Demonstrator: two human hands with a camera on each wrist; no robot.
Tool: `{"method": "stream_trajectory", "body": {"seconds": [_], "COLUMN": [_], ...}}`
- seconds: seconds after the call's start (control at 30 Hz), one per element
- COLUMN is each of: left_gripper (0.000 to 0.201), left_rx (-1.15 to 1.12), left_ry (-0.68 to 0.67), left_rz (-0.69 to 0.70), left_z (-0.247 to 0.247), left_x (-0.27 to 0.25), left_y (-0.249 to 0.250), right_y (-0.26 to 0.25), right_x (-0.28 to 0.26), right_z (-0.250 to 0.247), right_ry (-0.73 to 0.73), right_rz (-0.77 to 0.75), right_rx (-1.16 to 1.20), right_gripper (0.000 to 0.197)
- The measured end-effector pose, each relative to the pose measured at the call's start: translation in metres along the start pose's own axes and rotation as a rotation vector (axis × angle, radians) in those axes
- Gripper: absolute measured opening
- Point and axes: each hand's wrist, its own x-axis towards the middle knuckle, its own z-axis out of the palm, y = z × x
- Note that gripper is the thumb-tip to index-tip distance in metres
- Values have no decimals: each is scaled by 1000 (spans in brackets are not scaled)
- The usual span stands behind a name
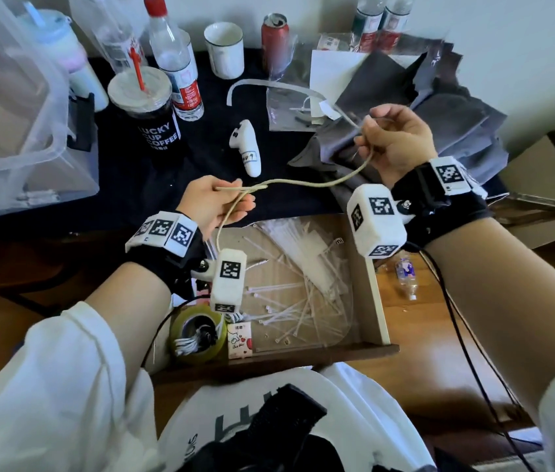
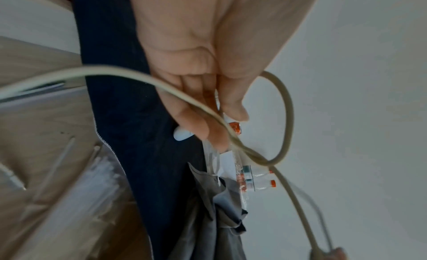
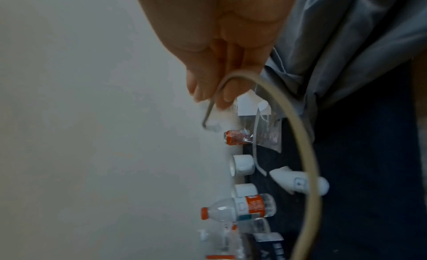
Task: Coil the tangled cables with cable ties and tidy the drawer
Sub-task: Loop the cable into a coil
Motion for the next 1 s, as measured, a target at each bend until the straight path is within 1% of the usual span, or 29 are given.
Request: {"method": "stream_trajectory", "body": {"seconds": [0.07, 0.17, 0.23, 0.27, 0.33, 0.37, 0.43, 0.53, 0.6, 0.67, 0.77, 0.83, 0.93, 1.0], "left_gripper": [17, 19, 19, 20, 23, 24, 25, 22, 19, 16, 13, 13, 13, 15], "left_rx": [-59, -118, -124, -116, -93, -87, -99, -128, -127, -123, -93, -73, -46, -42], "left_ry": [12, -33, -61, -69, -68, -61, -50, -33, 6, 63, 79, 61, 65, 63], "left_rz": [17, 60, 89, 104, 118, 116, 109, 128, 152, 145, 115, 109, 112, 119], "left_z": [-2, 3, 7, 8, 8, 8, 7, 7, 6, 3, 1, 3, 7, 10], "left_x": [-1, -3, -4, -4, -5, -5, -6, -7, -6, -5, -6, -7, -10, -12], "left_y": [-1, 3, 7, 7, 9, 10, 10, 9, 8, 8, 10, 10, 10, 11], "right_y": [5, 18, 25, 27, 30, 29, 25, 21, 18, 16, 16, 18, 19, 21], "right_x": [-2, -7, -10, -12, -15, -17, -22, -30, -31, -32, -35, -34, -27, -25], "right_z": [0, 3, 5, 6, 10, 11, 14, 18, 21, 22, 16, 11, 10, 12], "right_ry": [-32, -74, -143, -183, -244, -271, -354, -507, -551, -549, -534, -481, -363, -345], "right_rz": [48, 175, 248, 261, 210, 166, 121, 147, 167, 156, 88, 47, -19, -35], "right_rx": [-79, -113, -192, -271, -447, -494, -473, -458, -537, -612, -571, -590, -723, -805], "right_gripper": [22, 20, 19, 20, 29, 36, 43, 40, 32, 23, 24, 21, 20, 23]}}
